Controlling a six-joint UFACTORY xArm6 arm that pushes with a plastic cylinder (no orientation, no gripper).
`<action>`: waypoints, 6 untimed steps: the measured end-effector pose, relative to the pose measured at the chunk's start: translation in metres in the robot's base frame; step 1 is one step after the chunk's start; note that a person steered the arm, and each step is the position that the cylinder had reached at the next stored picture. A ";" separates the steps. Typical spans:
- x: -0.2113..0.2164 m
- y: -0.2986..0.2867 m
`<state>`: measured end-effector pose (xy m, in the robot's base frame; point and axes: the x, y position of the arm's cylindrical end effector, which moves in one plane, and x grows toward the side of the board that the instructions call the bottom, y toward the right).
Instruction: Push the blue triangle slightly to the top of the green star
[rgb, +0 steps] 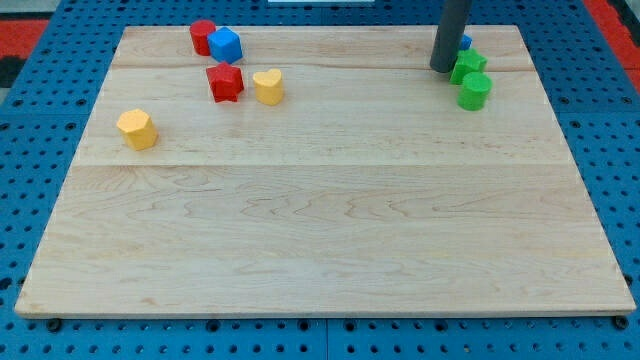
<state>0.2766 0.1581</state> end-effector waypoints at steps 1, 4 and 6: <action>-0.044 -0.049; -0.054 0.023; -0.085 -0.002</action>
